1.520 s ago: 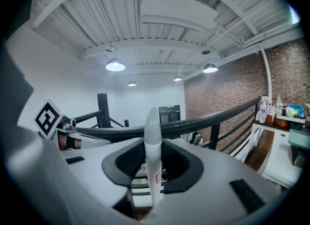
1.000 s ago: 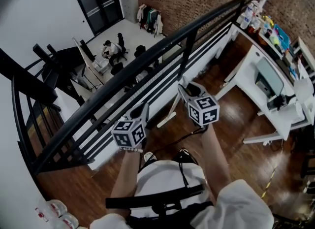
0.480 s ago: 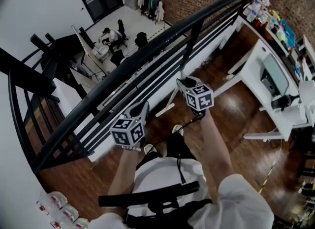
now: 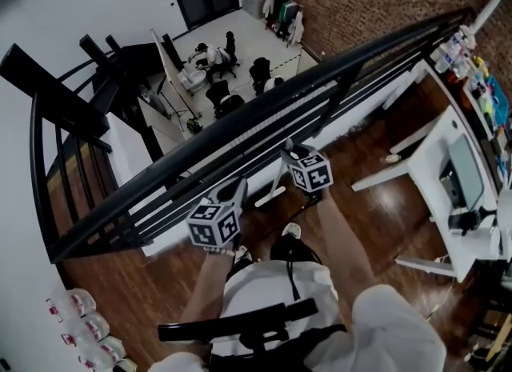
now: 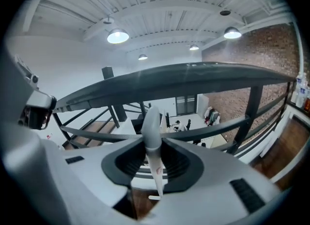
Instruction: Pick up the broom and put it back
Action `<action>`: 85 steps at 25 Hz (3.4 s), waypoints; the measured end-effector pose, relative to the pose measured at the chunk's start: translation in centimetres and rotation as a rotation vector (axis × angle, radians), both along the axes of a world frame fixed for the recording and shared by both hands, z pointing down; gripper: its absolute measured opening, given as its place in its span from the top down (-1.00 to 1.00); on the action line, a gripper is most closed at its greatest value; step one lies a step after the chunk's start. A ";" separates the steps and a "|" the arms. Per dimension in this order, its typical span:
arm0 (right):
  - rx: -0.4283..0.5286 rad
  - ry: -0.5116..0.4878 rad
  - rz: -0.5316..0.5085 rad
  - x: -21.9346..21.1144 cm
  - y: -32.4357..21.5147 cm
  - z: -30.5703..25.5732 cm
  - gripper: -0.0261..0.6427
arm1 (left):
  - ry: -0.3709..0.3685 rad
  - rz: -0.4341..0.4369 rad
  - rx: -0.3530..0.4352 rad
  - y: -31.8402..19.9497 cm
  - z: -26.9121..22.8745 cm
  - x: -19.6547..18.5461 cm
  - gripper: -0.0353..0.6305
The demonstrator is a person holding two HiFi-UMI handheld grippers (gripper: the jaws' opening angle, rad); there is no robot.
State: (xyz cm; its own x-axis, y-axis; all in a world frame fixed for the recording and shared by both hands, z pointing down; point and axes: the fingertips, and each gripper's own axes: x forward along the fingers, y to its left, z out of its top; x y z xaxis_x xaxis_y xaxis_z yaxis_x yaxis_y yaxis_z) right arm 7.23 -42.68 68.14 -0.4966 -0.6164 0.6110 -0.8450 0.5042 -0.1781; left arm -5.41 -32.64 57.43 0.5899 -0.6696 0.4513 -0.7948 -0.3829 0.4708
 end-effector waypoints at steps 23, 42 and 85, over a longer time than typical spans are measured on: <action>-0.032 -0.053 -0.017 -5.6 -6.5 0.7 0.47 | -0.026 -0.103 0.027 -3.4 -1.2 -3.1 0.93; 0.071 -0.082 0.201 -2.1 3.1 -3.9 0.88 | -0.044 0.068 0.078 -0.6 -1.0 -3.6 0.93; 0.193 -0.398 0.129 13.7 46.9 -16.3 0.89 | -0.065 0.128 0.179 37.8 -6.5 17.8 0.93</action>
